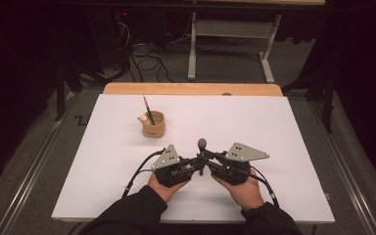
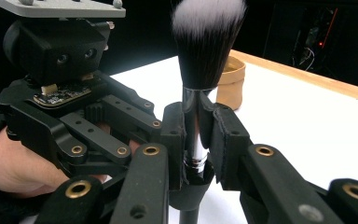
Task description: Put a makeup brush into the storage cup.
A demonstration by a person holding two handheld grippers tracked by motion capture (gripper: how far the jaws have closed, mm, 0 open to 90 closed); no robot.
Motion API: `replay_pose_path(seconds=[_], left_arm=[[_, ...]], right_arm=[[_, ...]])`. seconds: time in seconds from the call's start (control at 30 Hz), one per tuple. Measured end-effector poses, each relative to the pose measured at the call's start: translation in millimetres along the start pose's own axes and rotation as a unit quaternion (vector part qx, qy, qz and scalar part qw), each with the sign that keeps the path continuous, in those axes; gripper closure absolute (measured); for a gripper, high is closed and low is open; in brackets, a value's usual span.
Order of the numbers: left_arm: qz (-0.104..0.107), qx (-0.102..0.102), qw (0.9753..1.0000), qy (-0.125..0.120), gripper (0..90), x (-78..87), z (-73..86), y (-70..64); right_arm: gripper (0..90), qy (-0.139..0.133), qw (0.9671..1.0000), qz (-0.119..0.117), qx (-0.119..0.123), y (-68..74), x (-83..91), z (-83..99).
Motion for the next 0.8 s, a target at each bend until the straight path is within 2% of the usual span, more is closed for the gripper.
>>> replay_pose_path(seconds=[0.37, 0.6, 0.8], left_arm=[[-0.002, -0.002, 1.0000, -0.001, 78.9, 0.2, -0.1, 0.1], [-0.006, 0.001, 1.0000, 0.000, 78.9, 1.1, -0.4, 2.3], [-0.019, 0.006, 0.9998, 0.001, 78.9, 4.1, -0.6, 7.6]], right_arm=[[76.9, 0.001, 1.0000, 0.000, -0.002, -0.7, 0.2, -0.1], [68.4, -0.003, 1.0000, 0.000, -0.008, -3.8, 2.1, -1.5], [64.7, -0.007, 0.9999, -0.001, -0.010, -6.0, 5.4, -3.1]])
Point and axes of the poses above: each handheld gripper's, and its own axes: x roughly backward along the jaws, z roughly out of its underside, y roughly to its left, the point moved 2 cm from there along -x, roughly forward along the jaws, and after that the axes turned 4 degrees about z, right-handed, at the moved point
